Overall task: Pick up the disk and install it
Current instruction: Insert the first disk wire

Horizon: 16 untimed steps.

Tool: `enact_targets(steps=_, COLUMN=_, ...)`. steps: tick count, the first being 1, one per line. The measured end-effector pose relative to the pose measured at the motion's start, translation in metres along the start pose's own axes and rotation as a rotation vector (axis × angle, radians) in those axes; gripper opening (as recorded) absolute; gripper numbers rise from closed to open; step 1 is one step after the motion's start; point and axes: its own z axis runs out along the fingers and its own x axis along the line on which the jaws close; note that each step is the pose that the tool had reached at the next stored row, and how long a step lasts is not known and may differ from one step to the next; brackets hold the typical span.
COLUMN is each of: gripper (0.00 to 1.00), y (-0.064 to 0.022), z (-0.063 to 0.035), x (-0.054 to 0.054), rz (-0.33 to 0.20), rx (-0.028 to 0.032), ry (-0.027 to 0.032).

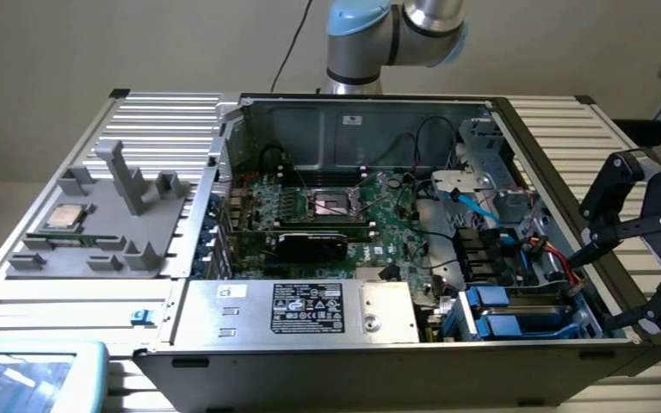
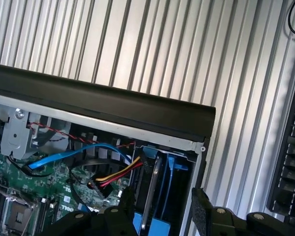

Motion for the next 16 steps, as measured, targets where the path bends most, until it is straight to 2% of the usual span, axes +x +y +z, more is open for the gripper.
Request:
enact_targets(steps=3, gripper=0.58, y=-0.0013, z=0.0003, x=-0.006, rz=-0.001, rx=-0.0072, ry=0.0364)
enact_targets(steps=4, gripper=0.58, y=-0.0019, z=0.0005, x=-0.009, rz=-0.001, rx=-0.0092, ry=0.0461)
enact_targets(steps=9, gripper=0.58, y=-0.0040, z=0.0029, x=-0.020, rz=-0.003, rx=-0.0167, ry=0.0855)
enact_targets(steps=12, gripper=0.58, y=-0.0052, z=0.0047, x=-0.023, rz=-0.012, rx=-0.0203, ry=0.1135)
enact_targets(steps=14, gripper=0.58, y=-0.0060, z=0.0063, x=-0.023, rz=-0.023, rx=-0.0206, ry=0.1290)
enact_targets(steps=16, gripper=0.58, y=-0.0067, z=0.0080, x=-0.024, rz=-0.039, rx=-0.0188, ry=0.1411)
